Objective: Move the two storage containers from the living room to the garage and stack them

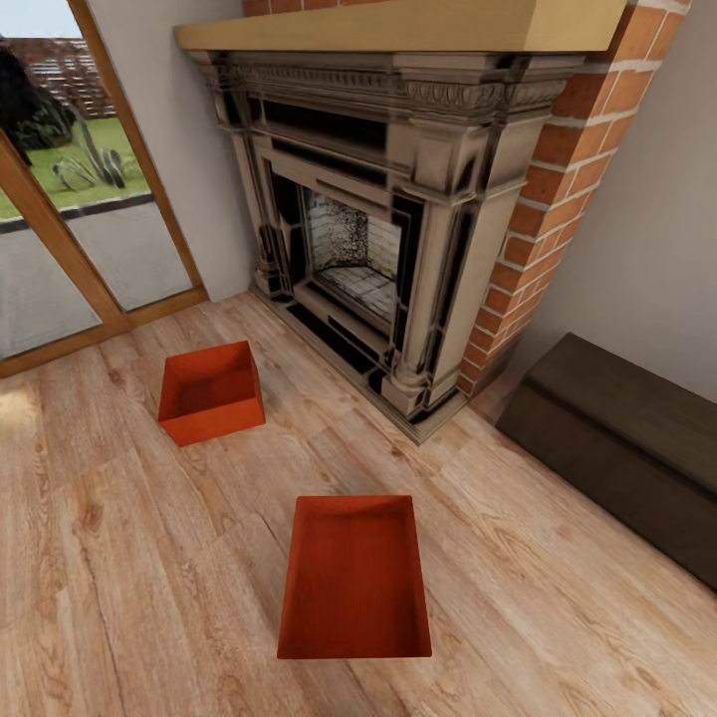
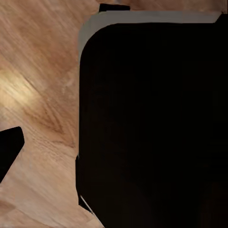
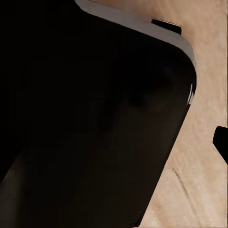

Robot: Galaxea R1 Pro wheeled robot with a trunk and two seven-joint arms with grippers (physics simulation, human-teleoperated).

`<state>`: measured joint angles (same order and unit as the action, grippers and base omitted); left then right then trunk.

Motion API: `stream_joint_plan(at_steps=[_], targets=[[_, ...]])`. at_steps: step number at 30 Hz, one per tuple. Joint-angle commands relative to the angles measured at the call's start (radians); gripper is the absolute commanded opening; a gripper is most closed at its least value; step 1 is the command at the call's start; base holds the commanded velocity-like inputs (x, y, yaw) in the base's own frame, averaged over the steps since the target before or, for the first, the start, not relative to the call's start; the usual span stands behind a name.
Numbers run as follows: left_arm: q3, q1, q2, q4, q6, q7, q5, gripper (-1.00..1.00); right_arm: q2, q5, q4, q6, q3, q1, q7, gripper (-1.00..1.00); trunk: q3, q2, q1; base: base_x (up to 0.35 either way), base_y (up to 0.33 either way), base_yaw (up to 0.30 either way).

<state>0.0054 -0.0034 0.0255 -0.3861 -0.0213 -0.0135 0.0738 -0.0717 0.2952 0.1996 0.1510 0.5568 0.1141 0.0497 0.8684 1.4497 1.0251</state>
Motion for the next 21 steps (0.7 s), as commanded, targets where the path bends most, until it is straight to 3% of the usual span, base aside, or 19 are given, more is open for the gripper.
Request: stream_joint_plan(at_steps=[1, 5, 10, 13, 15, 16, 21], targets=[[0.0, 0.0, 0.002, -0.046, 0.025, -0.002, 0.007, 1.0, -0.005, 0.012, 0.035, -0.014, 0.005, 0.004, -0.015, 1.0, 0.001, 0.0, 0.0, 0.0, 0.0, 0.0], [0.001, 0.0, 0.009, -0.184, 0.106, -0.001, 0.006, 1.0, -0.013, 0.013, 0.135, -0.08, 0.005, 0.041, -0.072, 1.0, 0.001, 0.0, 0.0, 0.0, 0.0, 0.0], [0.001, 0.0, 0.016, -0.395, 0.231, 0.002, 0.006, 1.0, -0.045, 0.014, 0.26, -0.133, 0.0, 0.095, -0.114, 1.0, 0.001, 0.0, 0.0, 0.0, 0.0, 0.0], [0.002, -0.005, 0.016, -0.549, 0.34, 0.005, 0.006, 1.0, -0.062, 0.016, 0.309, -0.17, -0.002, 0.159, -0.122, 1.0, 0.001, 0.0, 0.0, 0.0, 0.0, 0.0], [0.002, -0.036, 0.013, -0.583, 0.397, 0.006, 0.006, 1.0, -0.066, 0.016, 0.315, -0.207, -0.005, 0.21, -0.13, 1.0, 0.001, 0.0, 0.0, 0.0, 0.0, 0.0], [0.002, -0.082, 0.011, -0.597, 0.429, 0.005, 0.006, 1.0, -0.067, 0.016, 0.317, -0.225, -0.005, 0.251, -0.147, 1.0, 0.001, 0.0, 0.0, 0.0, 0.0, 0.0], [0.002, -0.19, 0.008, -0.604, 0.477, 0.005, 0.007, 1.0, -0.065, 0.016, 0.319, -0.238, -0.006, 0.344, -0.183, 1.0, 0.001, 0.0, 0.0, 0.0, 0.0, 0.0]])
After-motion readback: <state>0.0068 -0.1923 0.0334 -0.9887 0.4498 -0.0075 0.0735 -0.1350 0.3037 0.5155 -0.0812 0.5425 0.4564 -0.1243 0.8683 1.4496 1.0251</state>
